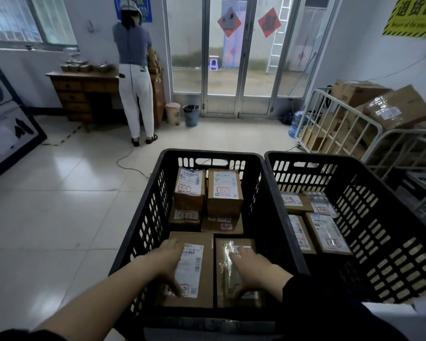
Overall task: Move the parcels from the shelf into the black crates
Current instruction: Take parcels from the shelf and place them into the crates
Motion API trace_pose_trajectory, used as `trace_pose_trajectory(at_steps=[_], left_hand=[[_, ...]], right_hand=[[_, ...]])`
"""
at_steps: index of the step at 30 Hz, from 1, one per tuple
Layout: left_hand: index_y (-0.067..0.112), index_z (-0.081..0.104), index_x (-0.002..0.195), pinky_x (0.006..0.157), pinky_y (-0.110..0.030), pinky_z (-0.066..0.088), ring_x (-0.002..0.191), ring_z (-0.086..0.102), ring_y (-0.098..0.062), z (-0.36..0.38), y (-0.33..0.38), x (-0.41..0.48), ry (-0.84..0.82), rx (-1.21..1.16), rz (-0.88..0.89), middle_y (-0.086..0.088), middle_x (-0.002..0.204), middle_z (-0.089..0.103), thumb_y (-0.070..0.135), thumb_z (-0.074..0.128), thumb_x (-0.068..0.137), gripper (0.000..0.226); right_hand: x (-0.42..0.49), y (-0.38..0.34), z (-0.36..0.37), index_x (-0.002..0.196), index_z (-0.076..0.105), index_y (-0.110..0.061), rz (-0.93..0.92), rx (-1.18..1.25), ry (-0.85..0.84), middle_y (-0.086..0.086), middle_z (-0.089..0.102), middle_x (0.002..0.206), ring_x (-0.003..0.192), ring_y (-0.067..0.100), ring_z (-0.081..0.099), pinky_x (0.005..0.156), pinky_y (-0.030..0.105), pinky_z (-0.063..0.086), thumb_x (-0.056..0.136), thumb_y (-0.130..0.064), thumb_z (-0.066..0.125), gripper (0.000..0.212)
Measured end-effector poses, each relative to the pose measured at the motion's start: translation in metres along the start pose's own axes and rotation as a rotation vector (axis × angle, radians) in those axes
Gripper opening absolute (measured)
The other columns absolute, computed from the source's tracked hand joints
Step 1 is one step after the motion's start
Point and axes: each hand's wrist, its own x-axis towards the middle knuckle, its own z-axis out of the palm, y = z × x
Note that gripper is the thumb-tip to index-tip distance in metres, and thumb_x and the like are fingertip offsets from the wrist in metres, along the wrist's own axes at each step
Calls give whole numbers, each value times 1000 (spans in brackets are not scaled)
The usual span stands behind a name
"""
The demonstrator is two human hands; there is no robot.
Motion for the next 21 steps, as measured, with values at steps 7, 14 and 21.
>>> trace_pose_trajectory(at_steps=[7, 14, 21], left_hand=[[12, 10, 148, 118, -37, 19, 143, 9, -24, -20, 7, -22, 124, -77, -23, -5, 155, 10, 50, 76, 66, 112], [13, 11, 149, 117, -36, 20, 145, 11, -22, -26, 24, -49, 232, -143, 36, -4, 157, 11, 50, 68, 76, 100], [13, 13, 149, 117, -33, 20, 144, 12, -20, -22, 52, -87, 312, -60, 190, -3, 156, 15, 50, 61, 82, 90]], right_hand=[[-28, -8, -23, 146, 18, -14, 27, 112, 130, 14, 21, 150, 138, 33, 22, 109, 45, 33, 77, -47, 69, 92], [-66, -21, -35, 150, 7, -17, 91, 212, 263, 10, 8, 157, 144, 29, 10, 115, 40, 26, 86, -45, 59, 87], [-112, -32, -24, 150, 6, -17, 204, 278, 312, 9, 6, 157, 145, 27, 8, 114, 39, 24, 89, -43, 56, 83]])
